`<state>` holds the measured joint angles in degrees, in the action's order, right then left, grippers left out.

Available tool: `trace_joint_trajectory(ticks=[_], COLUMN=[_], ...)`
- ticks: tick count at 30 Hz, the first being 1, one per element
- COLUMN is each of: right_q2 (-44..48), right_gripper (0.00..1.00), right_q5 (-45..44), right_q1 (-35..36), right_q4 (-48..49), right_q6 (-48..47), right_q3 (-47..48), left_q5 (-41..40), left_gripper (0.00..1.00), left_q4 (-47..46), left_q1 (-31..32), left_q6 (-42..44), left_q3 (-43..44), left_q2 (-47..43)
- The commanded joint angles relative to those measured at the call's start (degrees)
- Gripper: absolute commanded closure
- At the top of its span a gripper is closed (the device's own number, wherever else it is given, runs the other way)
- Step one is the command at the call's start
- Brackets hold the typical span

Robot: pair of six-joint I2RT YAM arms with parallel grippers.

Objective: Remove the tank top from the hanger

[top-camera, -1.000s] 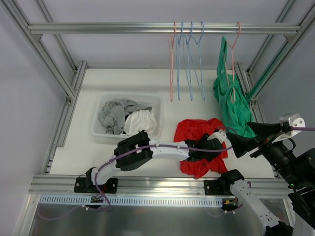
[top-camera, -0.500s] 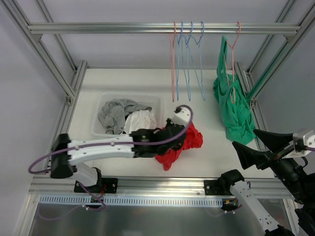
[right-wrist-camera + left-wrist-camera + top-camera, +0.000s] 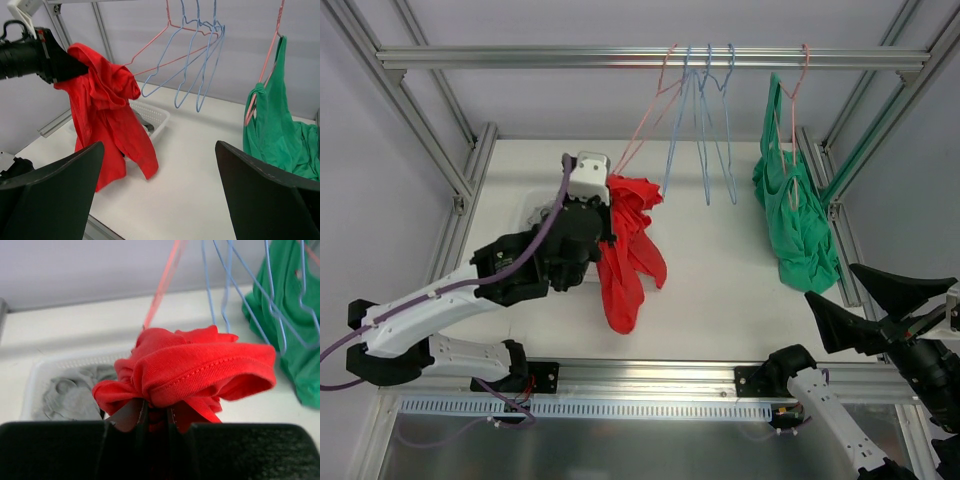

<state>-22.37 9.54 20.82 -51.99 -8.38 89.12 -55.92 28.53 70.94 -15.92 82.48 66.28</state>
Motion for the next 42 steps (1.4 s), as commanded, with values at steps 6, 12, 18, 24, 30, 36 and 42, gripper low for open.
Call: trace_joint_trajectory(ticks=[6,12,18,24,30,36,42], right_q2=[-1.62,-2.32,-2.15,-2.15,-2.06,-1.89,-1.8], right_gripper=[0.01,0.0,0.01,0.0,0.0,0.01,0.0], right_q5=[2.06,3.2,3.73,3.82,3.91,4.7,5.31], right_q1=[-0.16,-0.08,-0.16,-0.08,-0.16,-0.16,-0.16], right_q4=[4.79,5.58,6.11,6.11,6.19,7.34,8.48], right_q6=[1.52,1.97,2.32,2.14,1.88,2.4,2.85], right_q3=[-0.44,-0.97,-1.76,-2.37,-2.81,-4.22,-4.92], left_q5=[5.81,8.63,16.1,17.95,20.06,16.99,17.34], left_gripper=[1.0,1.0,1.0,1.0,1.0,1.0,1.0], left_q4=[-1.73,-1.55,-1.81,-1.99,-4.45,-6.56,-8.22], left_q1=[-12.48,-18.63,-25.84,-29.71,-29.89,-32.35,-38.23], left_q6=[9.15,10.91,5.92,0.38,-1.22,-0.16,-6.66], left_q3=[14.72,19.65,16.23,9.2,1.21,-2.75,-9.5], left_q2=[-1.86,2.44,4.03,2.98,-3.25,-4.5,-3.61])
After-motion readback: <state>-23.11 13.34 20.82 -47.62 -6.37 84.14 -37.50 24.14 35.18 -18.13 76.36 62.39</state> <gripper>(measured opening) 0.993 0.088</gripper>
